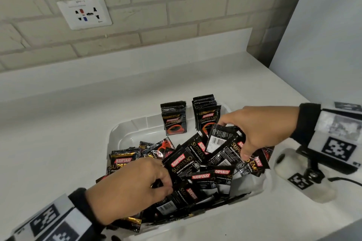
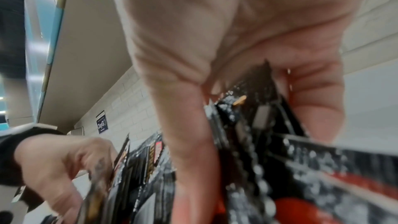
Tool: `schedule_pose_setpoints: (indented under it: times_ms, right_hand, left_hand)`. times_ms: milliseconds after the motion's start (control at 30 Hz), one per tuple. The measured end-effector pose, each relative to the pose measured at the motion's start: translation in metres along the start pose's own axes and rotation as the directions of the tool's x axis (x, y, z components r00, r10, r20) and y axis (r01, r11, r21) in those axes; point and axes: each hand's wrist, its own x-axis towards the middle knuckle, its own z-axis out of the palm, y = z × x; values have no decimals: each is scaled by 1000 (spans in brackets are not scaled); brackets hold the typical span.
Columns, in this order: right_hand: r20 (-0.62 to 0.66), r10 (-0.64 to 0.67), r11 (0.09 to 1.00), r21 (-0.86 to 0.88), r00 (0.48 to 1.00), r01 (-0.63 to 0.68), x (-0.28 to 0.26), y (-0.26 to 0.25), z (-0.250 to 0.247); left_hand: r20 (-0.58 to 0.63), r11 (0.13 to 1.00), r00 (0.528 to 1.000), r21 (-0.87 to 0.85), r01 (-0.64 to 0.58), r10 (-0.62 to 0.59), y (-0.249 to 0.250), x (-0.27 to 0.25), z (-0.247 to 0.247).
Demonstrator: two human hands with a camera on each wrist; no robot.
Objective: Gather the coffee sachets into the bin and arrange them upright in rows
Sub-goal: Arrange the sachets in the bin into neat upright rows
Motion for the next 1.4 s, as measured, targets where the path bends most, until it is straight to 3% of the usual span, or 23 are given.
schedule_pose_setpoints:
  times_ms: [233,533,800,867,933,1033,1100,1167,1233,1300,1400]
  right_hand:
    - [-62,34,997,64,998,-30,-13,10,-13]
    - [-209,6,908,410,978,82,-36,44,-26]
    - [-377,-114,570,733,919,371,-46,57,-17]
    - [-393,-125,471,784,911,403,-42,59,-10]
    - [-395,-108,379,832,912,405,-33,59,-4]
    - [-395,-65,254,882,917,398,-20,48,3]
    - [-383,-45,178,906,922,385,-12,33,8]
    - [-364,-13,136,922,931,362,-5,15,14]
    - [-359,18,155,923,933,352,1,-3,19]
    - [-390,44,196,906,920,374,5,-18,22]
    - [-486,85,321,840,870,438,5,-38,28]
  left_hand:
    - [24,1000,1000,-11,0,0,-1,-1,0]
    - [17,998,998,-10,-59,59,-3,1,0]
    - [-132,997,990,-50,-52,45,-3,-5,-18]
    - [-235,995,972,-98,-22,-2,6,-13,-35]
    - [-373,981,922,-190,32,-103,14,-23,-50]
    - [-492,895,856,-437,-88,-156,21,-30,-59]
    - [-488,771,854,-609,-185,-181,23,-29,-56]
    - [-459,700,862,-687,-193,-213,24,-21,-48]
    - [-410,640,871,-753,-156,-270,28,-9,-41]
    - [-336,520,885,-844,-130,-323,35,5,-35]
    - [-310,418,893,-894,-158,-326,51,27,-26]
